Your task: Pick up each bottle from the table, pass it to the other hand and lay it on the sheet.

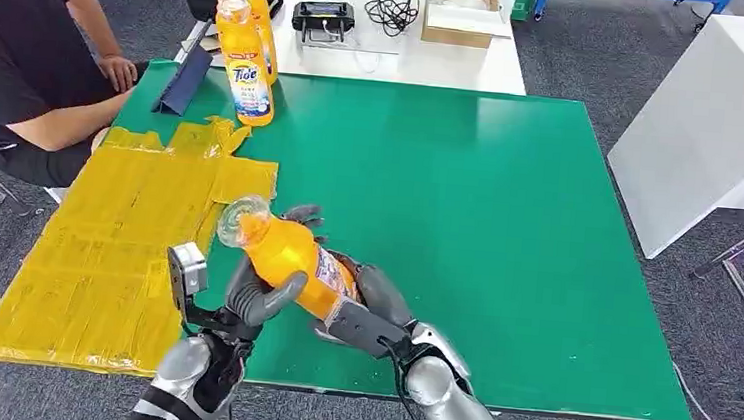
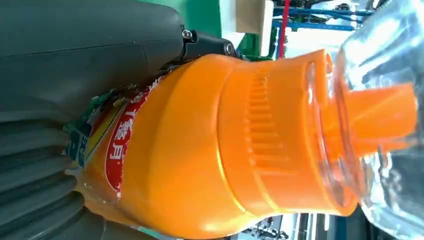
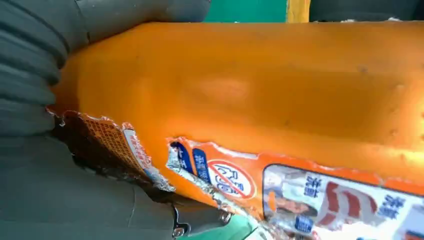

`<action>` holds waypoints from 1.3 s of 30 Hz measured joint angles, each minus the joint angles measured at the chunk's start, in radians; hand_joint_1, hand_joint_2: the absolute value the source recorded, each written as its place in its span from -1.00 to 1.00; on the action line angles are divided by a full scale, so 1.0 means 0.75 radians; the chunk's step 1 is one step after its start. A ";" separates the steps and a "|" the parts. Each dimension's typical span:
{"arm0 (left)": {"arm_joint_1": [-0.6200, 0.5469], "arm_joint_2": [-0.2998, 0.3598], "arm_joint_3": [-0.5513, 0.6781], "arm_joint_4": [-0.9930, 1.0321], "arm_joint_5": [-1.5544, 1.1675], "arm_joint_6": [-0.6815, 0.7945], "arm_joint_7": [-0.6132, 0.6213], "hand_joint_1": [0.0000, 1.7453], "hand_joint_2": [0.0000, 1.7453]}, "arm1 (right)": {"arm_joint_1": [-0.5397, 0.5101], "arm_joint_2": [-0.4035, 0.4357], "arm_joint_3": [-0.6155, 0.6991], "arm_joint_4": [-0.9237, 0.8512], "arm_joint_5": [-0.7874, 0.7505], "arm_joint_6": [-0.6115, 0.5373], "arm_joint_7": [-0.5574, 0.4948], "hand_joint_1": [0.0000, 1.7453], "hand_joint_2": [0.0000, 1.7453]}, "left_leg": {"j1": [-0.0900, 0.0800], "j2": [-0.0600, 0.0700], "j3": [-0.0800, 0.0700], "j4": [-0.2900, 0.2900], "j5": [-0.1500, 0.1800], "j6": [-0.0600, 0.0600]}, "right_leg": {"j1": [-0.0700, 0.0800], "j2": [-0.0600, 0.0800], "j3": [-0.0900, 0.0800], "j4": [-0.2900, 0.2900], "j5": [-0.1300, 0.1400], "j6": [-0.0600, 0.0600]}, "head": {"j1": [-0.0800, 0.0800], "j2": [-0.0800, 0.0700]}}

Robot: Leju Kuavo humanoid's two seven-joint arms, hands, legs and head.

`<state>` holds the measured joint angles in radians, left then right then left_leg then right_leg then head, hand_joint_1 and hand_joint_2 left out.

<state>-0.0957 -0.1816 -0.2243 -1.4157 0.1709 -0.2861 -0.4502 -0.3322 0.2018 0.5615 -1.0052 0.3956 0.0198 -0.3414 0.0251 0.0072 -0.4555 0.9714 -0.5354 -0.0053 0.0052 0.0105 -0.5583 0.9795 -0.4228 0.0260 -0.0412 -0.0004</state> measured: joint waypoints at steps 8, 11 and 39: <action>-0.016 0.002 -0.007 -0.022 -0.010 0.017 -0.009 1.00 1.00 | -0.026 0.000 0.008 0.002 -0.003 0.000 0.000 1.00 1.00 | 0.000 0.000 0.000 0.000 0.000 0.000 | 0.000 0.000 0.000 0.000 0.000 0.000 | 0.001 0.000; -0.016 0.002 -0.007 -0.022 -0.010 0.017 -0.009 1.00 1.00 | -0.026 0.000 0.008 0.002 -0.003 0.000 0.000 1.00 1.00 | 0.000 0.000 0.000 0.000 0.000 0.000 | 0.000 0.000 0.000 0.000 0.000 0.000 | 0.001 0.000; -0.104 0.071 0.058 -0.060 -1.242 0.954 -0.180 1.00 1.00 | -0.085 -0.108 -0.073 -0.181 0.061 -0.137 -0.019 -1.00 -1.00 | 0.000 0.000 0.000 0.001 0.001 0.000 | 0.000 0.000 0.000 0.000 0.000 0.000 | 0.001 0.000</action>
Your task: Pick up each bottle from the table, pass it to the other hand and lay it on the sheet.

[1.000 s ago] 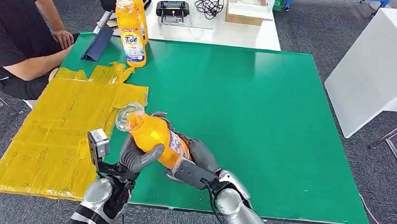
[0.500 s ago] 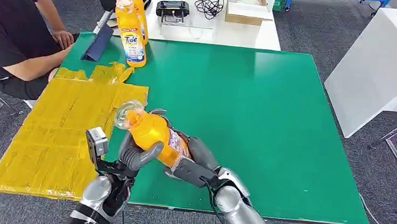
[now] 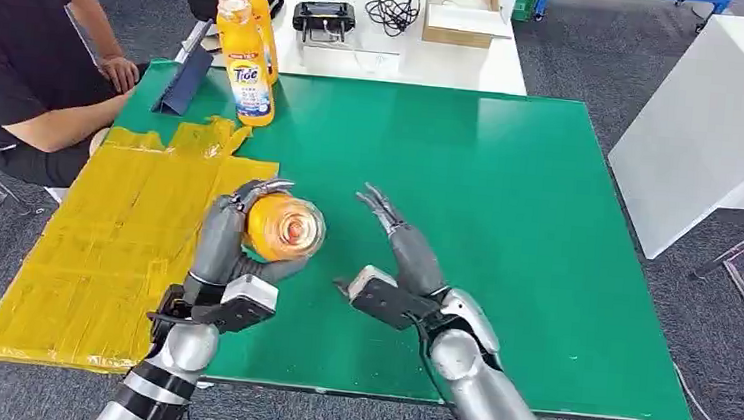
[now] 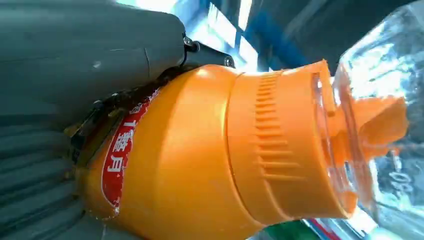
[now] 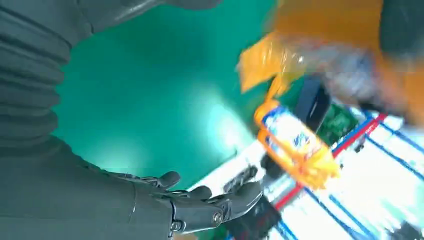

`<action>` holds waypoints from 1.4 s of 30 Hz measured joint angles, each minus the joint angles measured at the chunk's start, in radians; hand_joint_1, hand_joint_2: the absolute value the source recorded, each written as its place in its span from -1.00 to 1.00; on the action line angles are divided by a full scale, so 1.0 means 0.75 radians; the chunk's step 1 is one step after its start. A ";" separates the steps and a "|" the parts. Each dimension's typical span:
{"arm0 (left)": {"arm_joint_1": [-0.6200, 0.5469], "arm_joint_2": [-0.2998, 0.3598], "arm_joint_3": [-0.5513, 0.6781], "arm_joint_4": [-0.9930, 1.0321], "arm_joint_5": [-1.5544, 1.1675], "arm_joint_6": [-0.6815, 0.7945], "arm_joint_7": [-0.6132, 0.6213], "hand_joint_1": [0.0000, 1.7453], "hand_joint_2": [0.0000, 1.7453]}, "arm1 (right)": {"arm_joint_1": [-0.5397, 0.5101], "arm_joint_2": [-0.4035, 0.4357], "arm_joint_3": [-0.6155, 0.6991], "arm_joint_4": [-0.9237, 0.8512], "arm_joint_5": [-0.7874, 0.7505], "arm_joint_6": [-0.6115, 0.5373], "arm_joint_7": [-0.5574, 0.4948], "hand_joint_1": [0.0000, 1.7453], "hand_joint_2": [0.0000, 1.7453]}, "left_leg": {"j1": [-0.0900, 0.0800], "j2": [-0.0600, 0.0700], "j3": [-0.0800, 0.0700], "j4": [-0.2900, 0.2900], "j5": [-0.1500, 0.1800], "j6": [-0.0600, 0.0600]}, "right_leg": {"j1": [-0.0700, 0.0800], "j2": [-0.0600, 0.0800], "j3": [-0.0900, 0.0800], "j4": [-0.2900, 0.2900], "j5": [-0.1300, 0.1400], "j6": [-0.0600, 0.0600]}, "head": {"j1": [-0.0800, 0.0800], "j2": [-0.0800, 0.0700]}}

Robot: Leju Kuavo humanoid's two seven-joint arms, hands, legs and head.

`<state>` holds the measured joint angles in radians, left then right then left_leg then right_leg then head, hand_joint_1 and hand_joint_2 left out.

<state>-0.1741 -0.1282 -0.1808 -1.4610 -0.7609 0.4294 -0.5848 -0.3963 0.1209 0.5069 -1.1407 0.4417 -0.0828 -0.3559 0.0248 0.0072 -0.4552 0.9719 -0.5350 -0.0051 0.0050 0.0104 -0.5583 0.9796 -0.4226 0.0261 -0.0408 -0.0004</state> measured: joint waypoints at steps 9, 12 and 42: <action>-0.082 0.100 0.077 0.320 -0.773 0.319 0.387 1.00 1.00 | -0.017 -0.119 -0.110 -0.143 -0.113 0.070 -0.041 -1.00 -1.00 | -0.001 0.000 0.000 0.000 0.000 0.000 | -0.002 0.000 0.000 0.000 0.000 0.000 | -0.001 0.000; -0.173 0.162 0.113 0.577 -0.834 0.340 0.478 1.00 1.00 | -0.019 -0.137 -0.119 -0.180 -0.122 0.085 -0.041 -1.00 -1.00 | -0.001 0.002 0.001 0.000 0.001 0.000 | -0.001 0.001 0.000 0.003 0.000 0.000 | 0.000 0.000; -0.402 0.278 0.181 1.181 -0.970 0.193 0.618 -1.00 1.00 | 0.087 -0.168 -0.104 -0.239 -0.090 0.065 -0.054 -1.00 -1.00 | -0.004 0.000 0.002 0.000 0.002 -0.001 | -0.005 -0.001 0.000 0.005 0.000 0.000 | -0.001 0.000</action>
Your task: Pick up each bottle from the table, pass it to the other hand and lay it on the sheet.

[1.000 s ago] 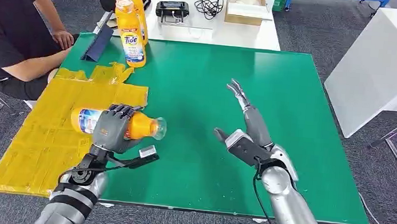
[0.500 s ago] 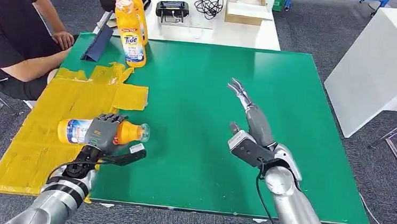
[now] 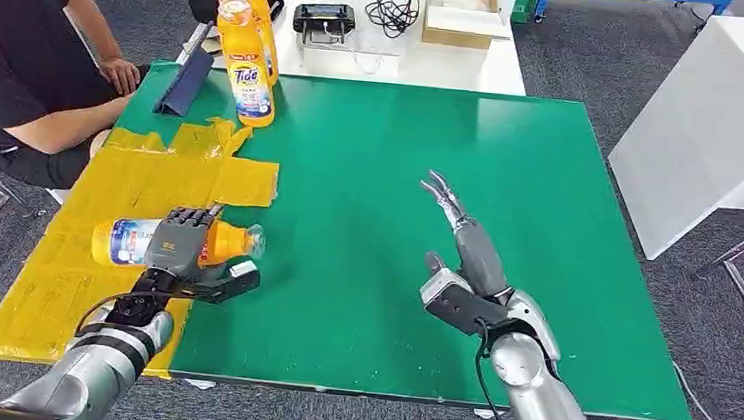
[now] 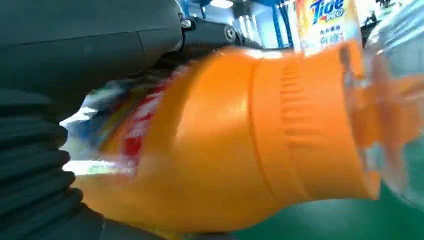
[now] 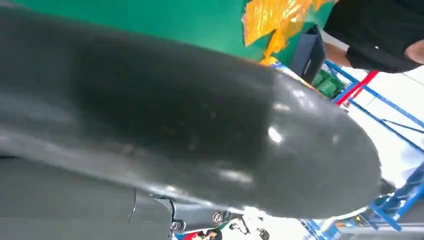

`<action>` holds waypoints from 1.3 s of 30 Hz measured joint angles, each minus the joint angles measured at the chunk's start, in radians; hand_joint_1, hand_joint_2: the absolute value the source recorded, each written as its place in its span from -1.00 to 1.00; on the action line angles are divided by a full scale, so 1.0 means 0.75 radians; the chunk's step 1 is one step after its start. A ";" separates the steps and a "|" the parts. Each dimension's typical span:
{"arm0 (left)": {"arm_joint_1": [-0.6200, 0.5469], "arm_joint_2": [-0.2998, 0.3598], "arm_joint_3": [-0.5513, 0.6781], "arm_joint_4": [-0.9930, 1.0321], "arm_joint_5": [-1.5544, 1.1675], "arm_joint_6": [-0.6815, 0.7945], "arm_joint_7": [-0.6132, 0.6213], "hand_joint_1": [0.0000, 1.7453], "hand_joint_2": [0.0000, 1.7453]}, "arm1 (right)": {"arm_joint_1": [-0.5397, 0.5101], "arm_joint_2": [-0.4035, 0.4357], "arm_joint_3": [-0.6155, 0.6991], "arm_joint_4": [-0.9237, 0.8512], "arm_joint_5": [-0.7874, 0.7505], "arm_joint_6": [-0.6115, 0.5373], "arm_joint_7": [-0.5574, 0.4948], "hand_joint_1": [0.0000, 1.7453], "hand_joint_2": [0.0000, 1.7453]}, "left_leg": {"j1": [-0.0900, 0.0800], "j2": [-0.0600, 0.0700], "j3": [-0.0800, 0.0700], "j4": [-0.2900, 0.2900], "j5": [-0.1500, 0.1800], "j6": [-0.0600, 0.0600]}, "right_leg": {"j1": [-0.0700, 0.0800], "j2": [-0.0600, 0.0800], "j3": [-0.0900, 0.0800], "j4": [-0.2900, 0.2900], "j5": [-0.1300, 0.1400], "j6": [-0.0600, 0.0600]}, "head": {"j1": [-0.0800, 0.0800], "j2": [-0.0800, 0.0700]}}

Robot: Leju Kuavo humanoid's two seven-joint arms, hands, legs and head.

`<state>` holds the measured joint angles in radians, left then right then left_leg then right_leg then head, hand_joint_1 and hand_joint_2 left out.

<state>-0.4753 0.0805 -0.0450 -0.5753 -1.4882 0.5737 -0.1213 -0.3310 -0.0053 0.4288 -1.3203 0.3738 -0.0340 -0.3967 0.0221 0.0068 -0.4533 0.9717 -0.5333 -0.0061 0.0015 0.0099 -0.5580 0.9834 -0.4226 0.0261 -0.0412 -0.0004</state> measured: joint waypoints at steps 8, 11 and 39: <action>0.072 -0.013 -0.014 -0.126 0.096 -0.037 -0.090 -1.00 1.00 | 0.041 -0.013 -0.007 -0.042 0.001 0.016 0.003 -1.00 -1.00 | 0.000 0.000 0.000 0.000 0.000 0.000 | 0.000 0.000 0.000 0.000 0.000 0.000 | 0.001 0.000; 0.115 -0.016 -0.027 -0.207 0.178 -0.068 -0.175 -1.00 1.00 | 0.043 -0.014 -0.009 -0.044 0.003 0.020 0.003 -1.00 -1.00 | 0.000 0.000 0.000 0.000 0.000 0.000 | 0.000 0.000 0.000 0.000 0.000 0.000 | 0.000 0.000; 0.572 -0.211 -0.048 -1.386 1.770 -0.965 -0.775 -1.00 -1.00 | 0.305 0.157 -0.032 -0.347 0.173 -0.370 -0.259 -1.00 -1.00 | -0.001 0.000 -0.009 0.000 -0.001 0.000 | 0.000 0.000 -0.008 -0.001 -0.001 0.000 | 0.000 0.000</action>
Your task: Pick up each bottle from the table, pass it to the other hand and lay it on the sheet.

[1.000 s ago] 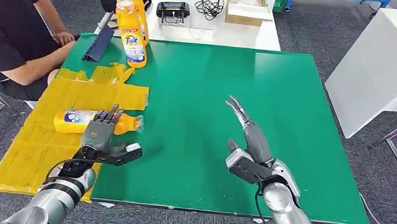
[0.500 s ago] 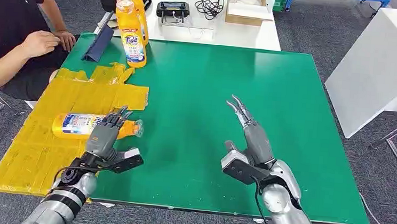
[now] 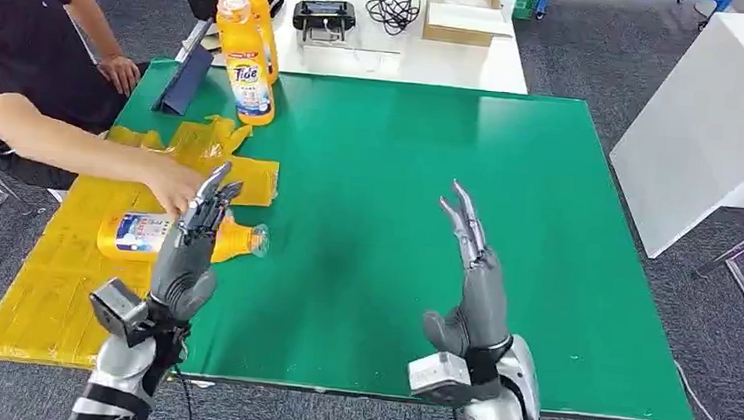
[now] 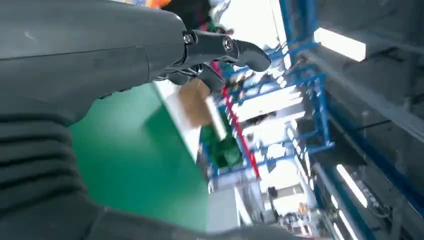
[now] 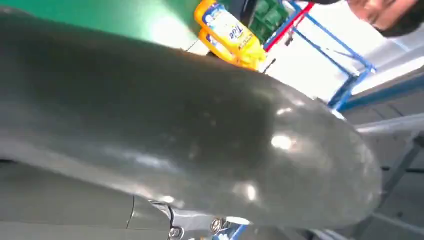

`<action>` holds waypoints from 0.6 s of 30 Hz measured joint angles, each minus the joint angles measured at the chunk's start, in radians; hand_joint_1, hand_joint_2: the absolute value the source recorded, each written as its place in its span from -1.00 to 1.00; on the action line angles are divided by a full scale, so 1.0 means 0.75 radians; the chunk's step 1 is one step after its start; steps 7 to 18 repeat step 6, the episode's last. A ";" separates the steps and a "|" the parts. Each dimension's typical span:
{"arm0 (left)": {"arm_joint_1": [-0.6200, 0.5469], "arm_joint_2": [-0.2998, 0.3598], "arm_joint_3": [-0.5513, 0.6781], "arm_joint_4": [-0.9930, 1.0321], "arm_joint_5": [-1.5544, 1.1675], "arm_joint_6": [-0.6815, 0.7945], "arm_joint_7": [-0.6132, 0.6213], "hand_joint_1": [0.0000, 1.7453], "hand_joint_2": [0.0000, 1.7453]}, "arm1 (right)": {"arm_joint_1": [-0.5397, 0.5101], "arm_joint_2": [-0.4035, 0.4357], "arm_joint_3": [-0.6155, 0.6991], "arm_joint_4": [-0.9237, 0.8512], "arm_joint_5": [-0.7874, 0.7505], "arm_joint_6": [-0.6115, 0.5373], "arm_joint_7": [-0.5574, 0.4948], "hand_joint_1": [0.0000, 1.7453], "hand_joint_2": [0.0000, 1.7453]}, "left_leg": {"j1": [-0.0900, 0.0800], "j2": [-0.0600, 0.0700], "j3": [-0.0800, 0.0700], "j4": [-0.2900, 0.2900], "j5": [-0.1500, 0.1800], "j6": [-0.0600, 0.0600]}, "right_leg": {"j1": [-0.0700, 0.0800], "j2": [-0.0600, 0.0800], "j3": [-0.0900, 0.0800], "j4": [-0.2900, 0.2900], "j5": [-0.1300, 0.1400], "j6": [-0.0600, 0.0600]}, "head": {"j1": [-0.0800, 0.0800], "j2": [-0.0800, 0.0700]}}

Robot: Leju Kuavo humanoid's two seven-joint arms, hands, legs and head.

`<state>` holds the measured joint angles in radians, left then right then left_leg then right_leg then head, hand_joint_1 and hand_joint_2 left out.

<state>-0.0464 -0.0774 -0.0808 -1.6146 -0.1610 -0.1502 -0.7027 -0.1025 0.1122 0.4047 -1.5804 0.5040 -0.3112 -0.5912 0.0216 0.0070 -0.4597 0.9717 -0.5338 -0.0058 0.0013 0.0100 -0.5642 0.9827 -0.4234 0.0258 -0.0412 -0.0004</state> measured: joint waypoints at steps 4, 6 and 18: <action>0.089 0.033 -0.027 -0.273 0.109 0.237 0.000 -1.00 -1.00 | 0.138 -0.017 -0.030 -0.172 -0.021 -0.197 -0.106 -1.00 -1.00 | 0.000 0.000 -0.001 -0.001 0.000 0.000 | 0.000 0.000 0.000 0.000 0.000 0.000 | 0.000 0.000; 0.143 0.064 0.027 -0.399 0.171 0.229 -0.001 -1.00 -1.00 | 0.222 -0.048 -0.069 -0.285 -0.062 -0.228 -0.115 -1.00 -1.00 | 0.000 0.000 -0.001 -0.001 -0.001 0.000 | 0.000 0.000 0.000 0.000 0.000 0.000 | 0.000 0.000; 0.143 0.064 0.027 -0.399 0.171 0.229 -0.001 -1.00 -1.00 | 0.222 -0.048 -0.069 -0.285 -0.062 -0.228 -0.115 -1.00 -1.00 | 0.000 0.000 -0.001 -0.001 -0.001 0.000 | 0.000 0.000 0.000 0.000 0.000 0.000 | 0.000 0.000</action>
